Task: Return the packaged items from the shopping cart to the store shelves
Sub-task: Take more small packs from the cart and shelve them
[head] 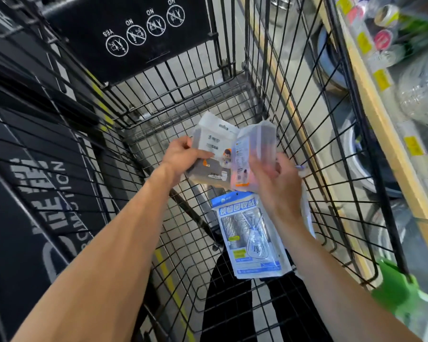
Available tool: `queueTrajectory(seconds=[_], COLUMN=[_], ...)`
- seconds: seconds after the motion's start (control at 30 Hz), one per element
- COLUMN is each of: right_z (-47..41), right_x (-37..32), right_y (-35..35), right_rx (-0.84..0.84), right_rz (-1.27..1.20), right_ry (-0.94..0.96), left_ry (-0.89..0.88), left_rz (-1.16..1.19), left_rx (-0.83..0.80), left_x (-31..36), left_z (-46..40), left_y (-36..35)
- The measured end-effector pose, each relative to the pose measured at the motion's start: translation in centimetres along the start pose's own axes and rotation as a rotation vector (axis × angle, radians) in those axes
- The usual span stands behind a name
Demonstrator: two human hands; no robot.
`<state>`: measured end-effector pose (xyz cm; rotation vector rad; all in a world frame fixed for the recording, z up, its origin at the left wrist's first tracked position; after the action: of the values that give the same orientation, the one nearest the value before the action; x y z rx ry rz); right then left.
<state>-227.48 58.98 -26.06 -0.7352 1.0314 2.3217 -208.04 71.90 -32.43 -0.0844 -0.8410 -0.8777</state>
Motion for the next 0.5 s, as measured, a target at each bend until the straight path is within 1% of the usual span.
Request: queueTrajectory(seconds=[0.07,0.1,0.17,0.2,0.23,0.3,0.33,0.37,0.43,0.5], right_z=[0.5,0.3,-0.3,-0.7,-1.2,-1.0,-0.6,-0.1,1.0,2.9], right_x=[-0.1,0.2,0.1,-0.1,-0.2,-0.6,-1.0,-1.6,-3.1,-5.2], right_y=[-1.9,-2.8,-3.0,-2.5,-2.1,-0.8,-0.3,0.1,1.1,2.2], right_rx=[-0.243,-0.320,-0.259,-0.170,-0.093,0.002,-0.003,-0.026,-0.095,-0.212], right_rz=[-0.142,-0.163,-0.086,-0.031,-0.024,0.005,0.014,-0.027,-0.215,-0.445], right_ry=[-0.036,-0.009,0.062,0.087,0.089,0.016,-0.031,-0.067,-0.155,-0.159], left_ry=[-0.026,-0.037,-0.051,-0.058,-0.052,-0.032,-0.035,-0.038,-0.054,-0.077], left_rz=[-0.001,0.001,0.057,0.100,0.157,0.252,0.267,0.277,0.283,0.283], left_rx=[-0.077,-0.113,-0.130,-0.129,-0.129,-0.143,-0.155,-0.161,-0.189,-0.237], left_x=[0.9,1.1,1.6,1.8,2.0,2.6,3.2,4.0,5.9,8.0], left_z=[1.2,1.8,3.0,3.6,4.2,6.1,7.0,8.0,9.9,11.9], left_y=[-0.6,-0.8,-0.3,0.3,0.9,2.3,3.2,4.2,6.0,7.1])
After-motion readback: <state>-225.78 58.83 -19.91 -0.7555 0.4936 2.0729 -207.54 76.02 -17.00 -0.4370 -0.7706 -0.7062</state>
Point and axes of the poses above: each hand's wrist, its own z-axis away from the middle knuckle, its own y-axis out of the back of the hand, x = y × z, the point moved 5 cm from there along -z, towards the middle knuckle, and after that the axes turned 9 degrees about -y, right-handed, at the moved point
